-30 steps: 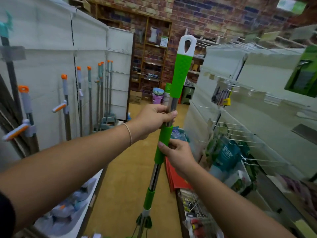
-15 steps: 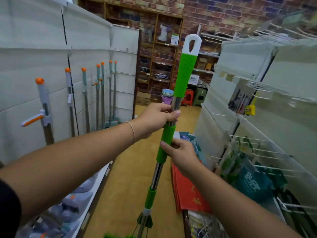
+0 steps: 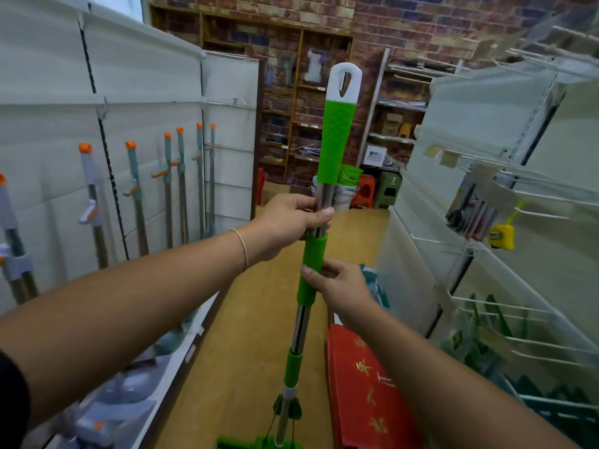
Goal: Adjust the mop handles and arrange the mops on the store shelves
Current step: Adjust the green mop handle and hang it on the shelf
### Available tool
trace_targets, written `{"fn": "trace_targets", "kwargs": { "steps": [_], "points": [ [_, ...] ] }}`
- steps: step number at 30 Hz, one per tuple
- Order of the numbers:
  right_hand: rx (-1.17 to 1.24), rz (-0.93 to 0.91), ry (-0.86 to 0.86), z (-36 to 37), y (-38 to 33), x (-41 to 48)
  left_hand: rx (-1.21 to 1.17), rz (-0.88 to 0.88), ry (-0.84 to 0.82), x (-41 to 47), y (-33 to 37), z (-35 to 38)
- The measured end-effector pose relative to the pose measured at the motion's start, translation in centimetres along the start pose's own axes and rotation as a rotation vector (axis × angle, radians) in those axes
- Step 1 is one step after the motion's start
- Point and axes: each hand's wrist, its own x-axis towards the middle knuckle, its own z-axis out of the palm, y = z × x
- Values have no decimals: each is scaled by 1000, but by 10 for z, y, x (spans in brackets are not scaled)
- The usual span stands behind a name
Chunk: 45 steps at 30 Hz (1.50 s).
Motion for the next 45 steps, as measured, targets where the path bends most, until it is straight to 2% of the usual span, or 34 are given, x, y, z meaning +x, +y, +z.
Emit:
{"fn": "trace_targets", "kwargs": {
  "steps": [4, 13, 23, 28, 38, 45],
  "points": [
    [-27, 4, 27, -14, 5, 43, -12, 11, -21, 50, -10, 1],
    [-260, -39, 132, -33, 34, 167, -13, 36, -98, 179, -46, -11],
    [-267, -39, 233, -40, 46, 301, -129, 60, -196, 325, -86, -34],
    [-209, -26, 216, -52, 58, 349, -230, 38, -234, 374, -99, -32],
    [-199, 33, 185, -90, 93, 456, -210, 54, -274, 488, -145, -23],
    [-262, 30, 135, -136, 92, 532, -221, 39, -307, 574, -150, -8]
  ]
}}
